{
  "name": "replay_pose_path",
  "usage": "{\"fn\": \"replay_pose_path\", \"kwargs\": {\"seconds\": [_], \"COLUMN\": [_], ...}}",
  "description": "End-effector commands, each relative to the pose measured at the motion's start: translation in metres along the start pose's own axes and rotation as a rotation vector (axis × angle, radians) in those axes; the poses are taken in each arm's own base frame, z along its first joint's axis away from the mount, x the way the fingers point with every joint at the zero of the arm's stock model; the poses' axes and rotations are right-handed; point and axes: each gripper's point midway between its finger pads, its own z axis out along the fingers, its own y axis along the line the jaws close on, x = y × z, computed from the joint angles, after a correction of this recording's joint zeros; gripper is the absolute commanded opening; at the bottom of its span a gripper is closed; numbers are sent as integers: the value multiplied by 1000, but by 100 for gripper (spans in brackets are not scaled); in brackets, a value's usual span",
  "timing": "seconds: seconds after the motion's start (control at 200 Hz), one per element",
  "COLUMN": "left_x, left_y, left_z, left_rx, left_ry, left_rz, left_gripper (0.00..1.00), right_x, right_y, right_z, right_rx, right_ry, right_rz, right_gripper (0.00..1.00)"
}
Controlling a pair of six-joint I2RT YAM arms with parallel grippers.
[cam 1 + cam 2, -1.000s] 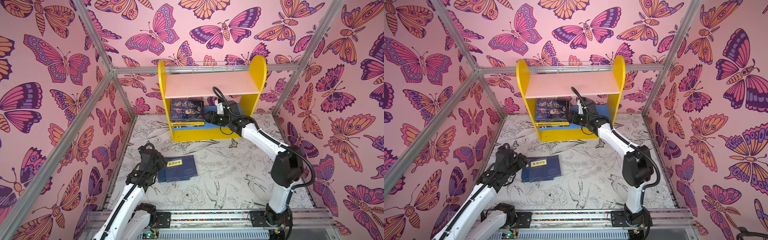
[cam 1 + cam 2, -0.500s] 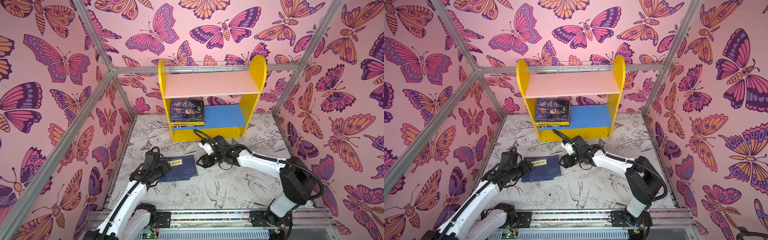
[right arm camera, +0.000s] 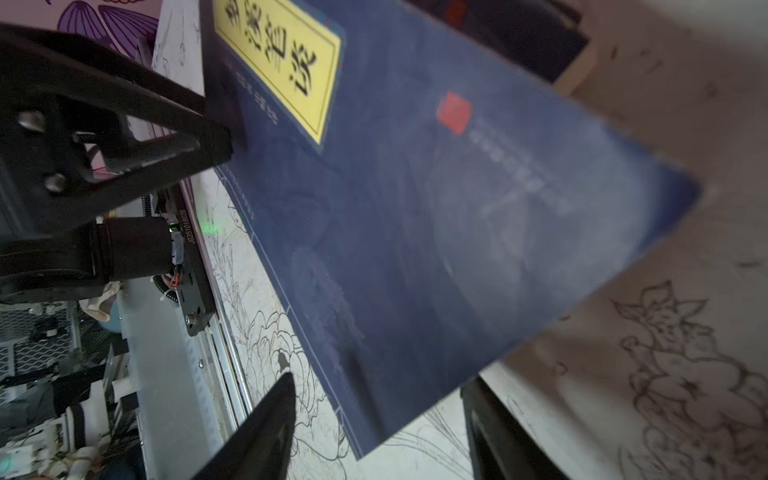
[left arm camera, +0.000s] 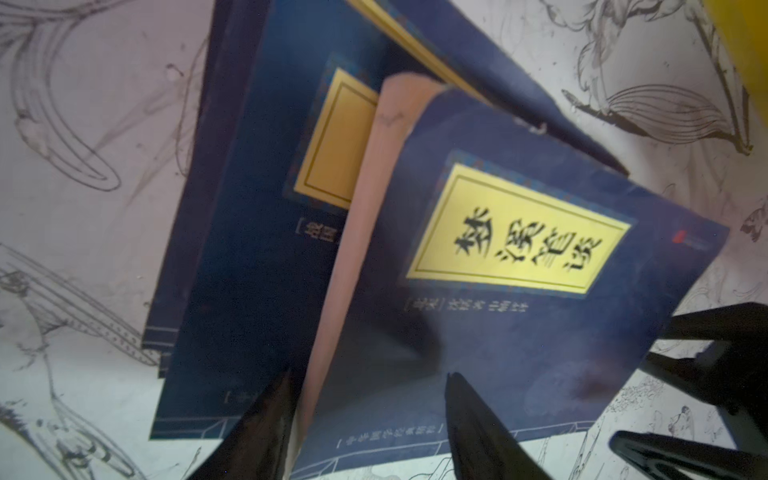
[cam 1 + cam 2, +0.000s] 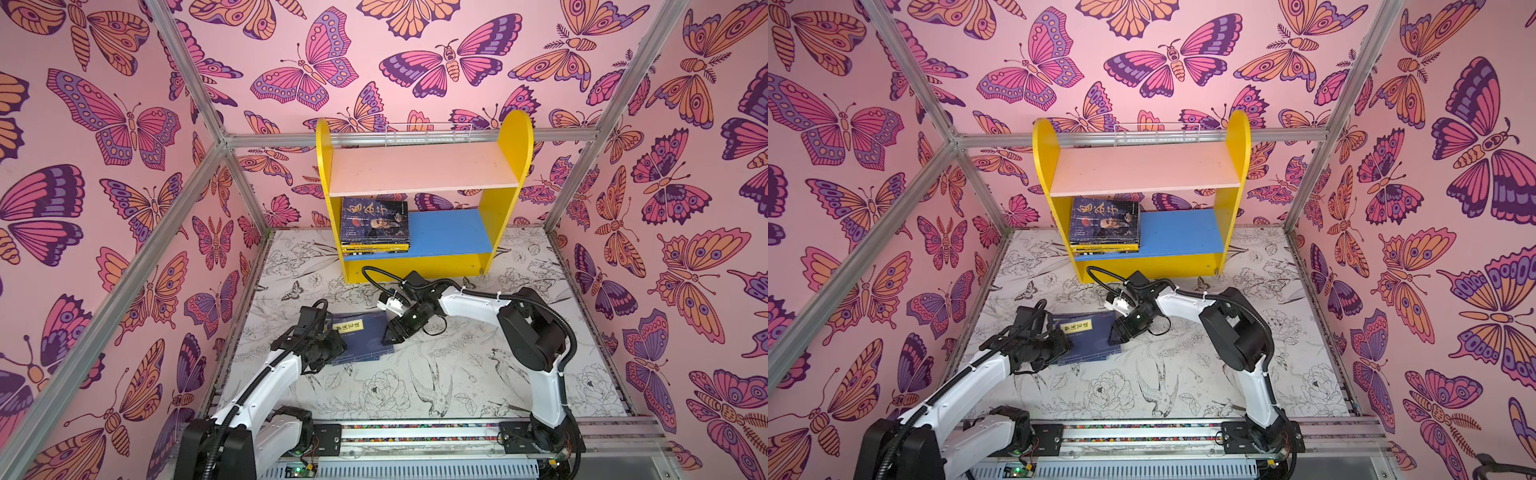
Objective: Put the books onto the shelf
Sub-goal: 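Move the right gripper down to the top dark blue book on the pile, then tilt the top dark blue book on edge with right while left steadies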
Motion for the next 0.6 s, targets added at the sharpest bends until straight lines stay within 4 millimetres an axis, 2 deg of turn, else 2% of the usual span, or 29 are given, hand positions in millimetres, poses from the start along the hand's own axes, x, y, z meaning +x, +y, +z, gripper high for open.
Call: {"fn": "replay_pose_path", "kwargs": {"seconds": [0.0,0.07,0.15,0.265,0.346,0.466,0.531,0.596], "left_x": [14,14,13,12,12,11,8,2], "left_y": [4,3,2,-2,-4,-8,-14,-22], "left_z": [14,18,20,21,22,22,20,14], "left_rx": [12,11,11,20,24,37,61,89], "left_ry": [55,62,65,65,68,70,62,35], "left_rz": [-37,-40,-41,-37,-31,-23,-14,-8], "left_gripper": [57,56,55,55,55,55,55,57], "right_x": [4,4,3,-11,-32,-64,-75,-80], "right_y": [10,11,13,19,24,29,29,30], "right_z": [-1,0,-2,-12,-30,-68,-87,-103], "right_rx": [-65,-76,-89,-111,-158,-245,-267,-286], "right_ry": [47,47,38,-21,-123,-332,-410,-460], "right_rz": [-10,-11,-17,-10,29,92,116,125], "right_gripper": [62,61,54,29,19,8,0,0]}}
